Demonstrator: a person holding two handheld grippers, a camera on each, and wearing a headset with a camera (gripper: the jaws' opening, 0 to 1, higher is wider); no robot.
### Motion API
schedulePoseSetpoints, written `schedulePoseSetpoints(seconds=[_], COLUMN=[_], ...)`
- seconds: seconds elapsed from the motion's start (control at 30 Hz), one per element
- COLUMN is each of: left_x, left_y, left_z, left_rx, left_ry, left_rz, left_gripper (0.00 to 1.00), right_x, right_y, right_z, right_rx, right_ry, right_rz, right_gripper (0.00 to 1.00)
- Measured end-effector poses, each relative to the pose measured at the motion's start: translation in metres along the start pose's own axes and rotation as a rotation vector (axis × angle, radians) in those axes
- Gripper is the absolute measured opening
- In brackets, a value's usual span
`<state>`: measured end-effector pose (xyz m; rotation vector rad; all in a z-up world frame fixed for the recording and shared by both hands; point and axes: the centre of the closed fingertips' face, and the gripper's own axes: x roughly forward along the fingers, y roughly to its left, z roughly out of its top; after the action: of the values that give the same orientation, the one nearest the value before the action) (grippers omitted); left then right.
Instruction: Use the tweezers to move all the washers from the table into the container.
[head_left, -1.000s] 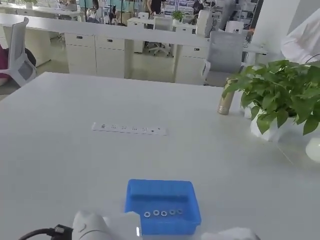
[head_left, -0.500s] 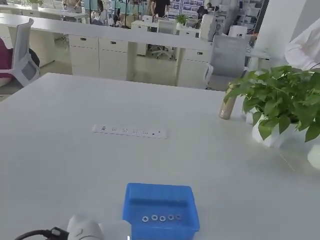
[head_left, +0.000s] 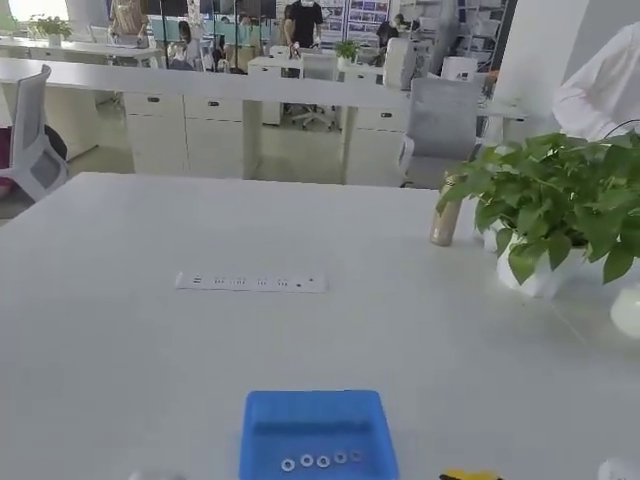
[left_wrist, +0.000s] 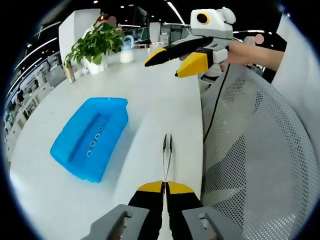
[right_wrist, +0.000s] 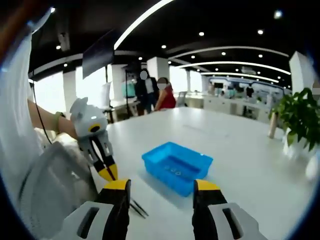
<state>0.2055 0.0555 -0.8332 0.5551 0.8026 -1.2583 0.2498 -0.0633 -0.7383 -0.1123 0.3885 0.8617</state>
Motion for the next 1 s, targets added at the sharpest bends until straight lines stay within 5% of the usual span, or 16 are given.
schedulePoseSetpoints(seconds=[0.4, 0.87, 0.97, 1.0], left_x=[0.013, 0.021, 0.023, 0.025], left_y=[0.000, 0.002, 0.000, 0.001], left_z=[-0.012, -0.018, -0.026, -0.019], left_rx=[0.004, 0.057, 0.078, 0.092], left_ry=[0.105, 0.225, 0.285, 0.251], left_rz=[-0.009, -0.002, -0.008, -0.012], left_gripper=[0.00, 0.00, 0.00, 0.00], right_x=[-0.014, -0.015, -0.014, -0.014], right_y=[0.004, 0.006, 0.007, 0.007], right_z=[0.009, 0.010, 0.008, 0.008], right_rx=[0.119, 0.131, 0.131, 0.134], right_ry=[-0.096, -0.099, -0.093, -0.093], right_rz=[-0.053, -0.043, -0.037, -0.035], right_gripper=[0.48, 0.48, 0.48, 0.48])
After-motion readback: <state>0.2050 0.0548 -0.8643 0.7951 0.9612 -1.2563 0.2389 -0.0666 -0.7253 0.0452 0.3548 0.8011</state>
